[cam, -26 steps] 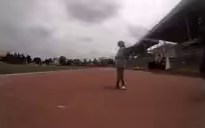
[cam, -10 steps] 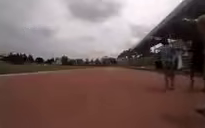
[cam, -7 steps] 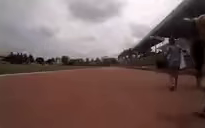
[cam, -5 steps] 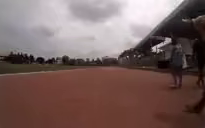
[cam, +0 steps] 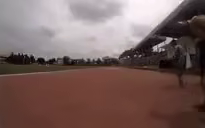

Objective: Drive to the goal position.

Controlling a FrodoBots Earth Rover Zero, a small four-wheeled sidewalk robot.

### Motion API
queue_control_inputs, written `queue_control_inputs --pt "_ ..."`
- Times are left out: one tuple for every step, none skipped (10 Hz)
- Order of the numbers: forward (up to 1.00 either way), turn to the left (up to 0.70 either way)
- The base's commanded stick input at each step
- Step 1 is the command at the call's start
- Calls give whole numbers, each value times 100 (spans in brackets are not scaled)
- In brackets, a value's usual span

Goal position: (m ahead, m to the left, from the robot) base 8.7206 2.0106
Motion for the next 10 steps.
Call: queue_control_inputs --pt "70 0" --pt "70 0" --pt "70 0" --pt "70 0" --pt "70 0" --pt "70 0" --pt "70 0" --pt "70 0" --pt "70 0" --pt "70 0"
